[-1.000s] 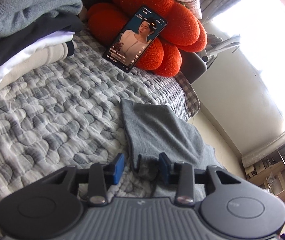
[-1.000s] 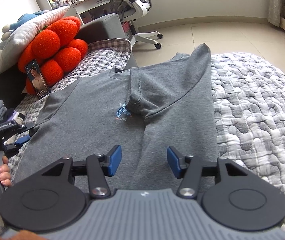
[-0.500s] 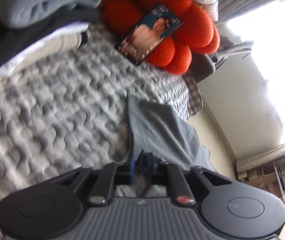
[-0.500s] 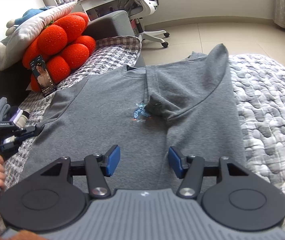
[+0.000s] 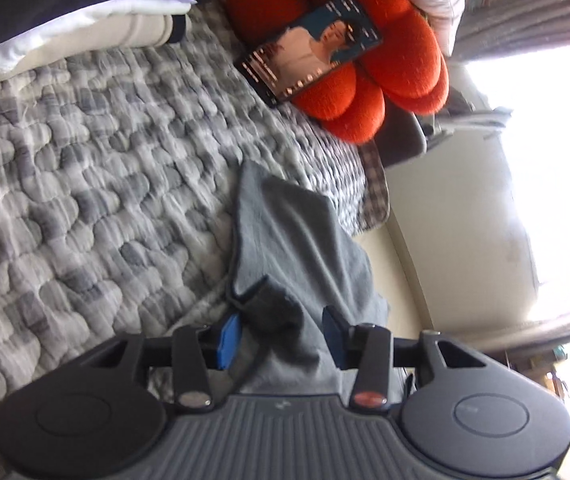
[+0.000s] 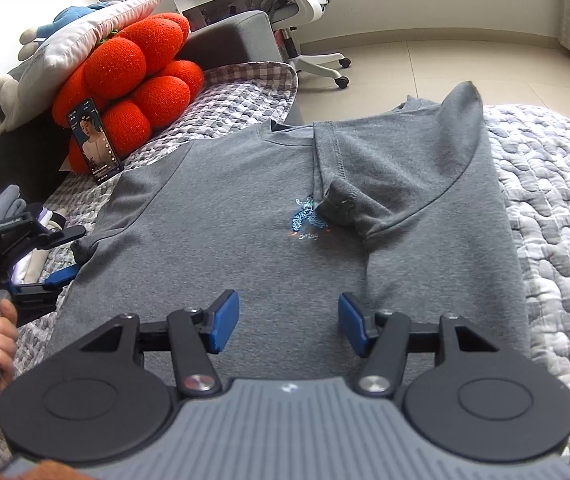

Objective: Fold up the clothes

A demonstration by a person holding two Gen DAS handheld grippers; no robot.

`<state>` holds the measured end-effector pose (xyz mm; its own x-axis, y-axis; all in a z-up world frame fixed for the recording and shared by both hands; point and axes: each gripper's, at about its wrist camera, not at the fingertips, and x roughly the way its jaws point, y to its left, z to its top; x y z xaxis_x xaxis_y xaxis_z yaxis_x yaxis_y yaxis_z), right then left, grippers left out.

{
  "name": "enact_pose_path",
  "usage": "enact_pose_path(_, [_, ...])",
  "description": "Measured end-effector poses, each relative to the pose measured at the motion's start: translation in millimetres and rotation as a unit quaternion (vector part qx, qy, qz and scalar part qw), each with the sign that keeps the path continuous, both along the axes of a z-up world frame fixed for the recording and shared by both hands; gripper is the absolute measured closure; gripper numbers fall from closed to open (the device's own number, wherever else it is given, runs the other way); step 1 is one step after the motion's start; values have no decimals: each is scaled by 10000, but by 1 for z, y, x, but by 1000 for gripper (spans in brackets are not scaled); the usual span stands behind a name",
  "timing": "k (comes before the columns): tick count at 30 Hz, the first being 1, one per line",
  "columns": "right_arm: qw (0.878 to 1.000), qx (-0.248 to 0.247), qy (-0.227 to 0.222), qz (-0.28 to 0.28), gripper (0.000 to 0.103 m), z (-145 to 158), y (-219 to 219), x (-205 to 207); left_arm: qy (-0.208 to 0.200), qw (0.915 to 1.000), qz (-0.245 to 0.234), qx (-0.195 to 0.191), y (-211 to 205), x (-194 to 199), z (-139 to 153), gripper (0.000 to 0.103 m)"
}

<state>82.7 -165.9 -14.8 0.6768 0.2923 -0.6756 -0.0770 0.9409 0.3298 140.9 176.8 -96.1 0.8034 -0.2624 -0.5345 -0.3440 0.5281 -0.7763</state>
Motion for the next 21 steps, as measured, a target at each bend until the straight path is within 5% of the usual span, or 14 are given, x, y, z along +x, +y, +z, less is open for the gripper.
enact_pose_path(2, [10000, 19, 9, 26, 44, 1, 2, 2, -101, 9998, 82, 181, -4, 0, 1, 65])
enact_pose_path(4, [10000, 37, 17, 52, 44, 1, 4, 4, -226, 9987, 134, 431, -8, -1, 4, 94])
enact_pose_path(9, [9999, 84, 39, 118, 44, 3, 10, 9, -696, 9931, 87, 941, -20, -4, 17, 95])
enact_pose_path(14, [9989, 359, -25, 303, 44, 12, 14, 28, -1269, 9809, -495, 1390, -38, -5, 35, 95])
enact_pose_path(21, [9941, 867, -162, 628, 44, 29, 20, 62, -1390, 9616, -1480, 1845, -72, 6, 35, 95])
